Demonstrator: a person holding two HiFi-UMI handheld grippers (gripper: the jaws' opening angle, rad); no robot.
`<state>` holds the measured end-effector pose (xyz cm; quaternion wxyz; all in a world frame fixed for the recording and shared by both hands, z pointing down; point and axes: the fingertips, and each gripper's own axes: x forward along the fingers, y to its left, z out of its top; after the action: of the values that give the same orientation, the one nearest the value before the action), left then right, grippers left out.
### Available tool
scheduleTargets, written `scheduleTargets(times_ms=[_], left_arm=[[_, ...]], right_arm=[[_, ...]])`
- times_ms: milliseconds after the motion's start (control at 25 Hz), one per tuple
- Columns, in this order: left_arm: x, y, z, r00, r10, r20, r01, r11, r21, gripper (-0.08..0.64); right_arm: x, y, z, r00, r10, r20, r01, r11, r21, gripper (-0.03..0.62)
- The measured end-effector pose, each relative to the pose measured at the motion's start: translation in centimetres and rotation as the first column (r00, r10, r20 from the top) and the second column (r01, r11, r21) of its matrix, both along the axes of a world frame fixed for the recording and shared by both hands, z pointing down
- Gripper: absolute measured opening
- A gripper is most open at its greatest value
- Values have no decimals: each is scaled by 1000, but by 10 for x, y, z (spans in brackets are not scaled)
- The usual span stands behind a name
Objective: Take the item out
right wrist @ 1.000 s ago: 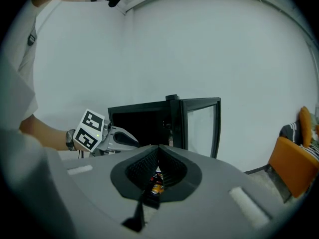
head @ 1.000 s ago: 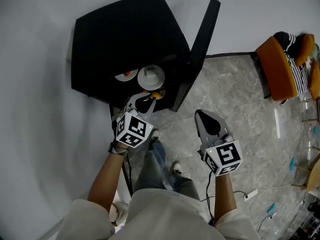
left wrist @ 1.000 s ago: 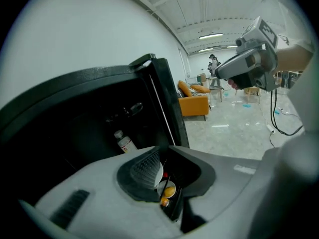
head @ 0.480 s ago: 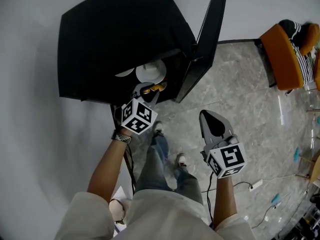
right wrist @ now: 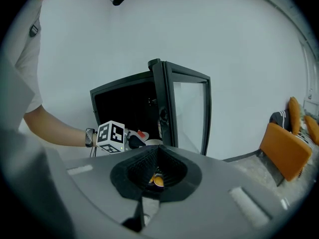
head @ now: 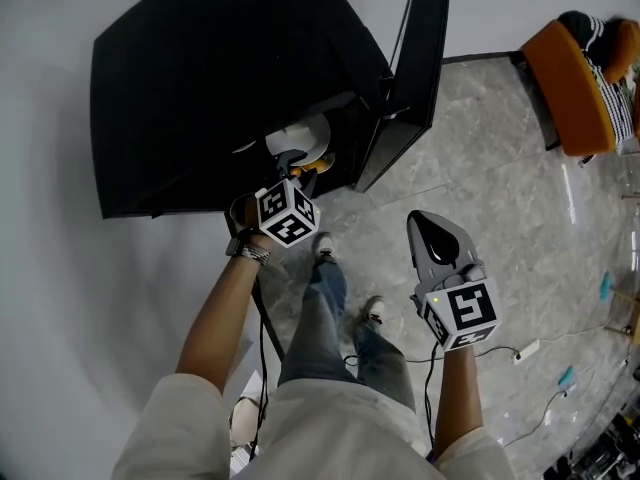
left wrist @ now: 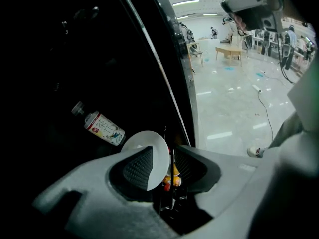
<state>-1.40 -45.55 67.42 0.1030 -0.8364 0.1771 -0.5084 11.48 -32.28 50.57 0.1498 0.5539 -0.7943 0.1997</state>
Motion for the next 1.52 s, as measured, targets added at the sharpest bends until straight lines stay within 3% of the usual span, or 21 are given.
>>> scheduleTargets(times_ms=[280, 640, 1280, 1520], left_arm=[[2, -9, 38, 996, 34, 77, -36, 999, 17, 166], [8, -27, 65, 978, 91, 186, -123, 977, 173, 213], [2, -26, 90, 973, 85, 213, -141, 953, 267, 231], [-4, -23, 85, 976, 58, 210, -118, 951, 287, 193]], right_arm=[[-6, 3, 16, 1000, 11, 11, -11, 1000, 10, 8], [-9, 26, 36, 1000, 22, 6, -22, 999, -37, 8], [-29, 54, 61, 1000, -1, 12, 2, 995, -100, 8], [-30, 62, 61, 1000, 0, 4, 1, 994, -106, 8]])
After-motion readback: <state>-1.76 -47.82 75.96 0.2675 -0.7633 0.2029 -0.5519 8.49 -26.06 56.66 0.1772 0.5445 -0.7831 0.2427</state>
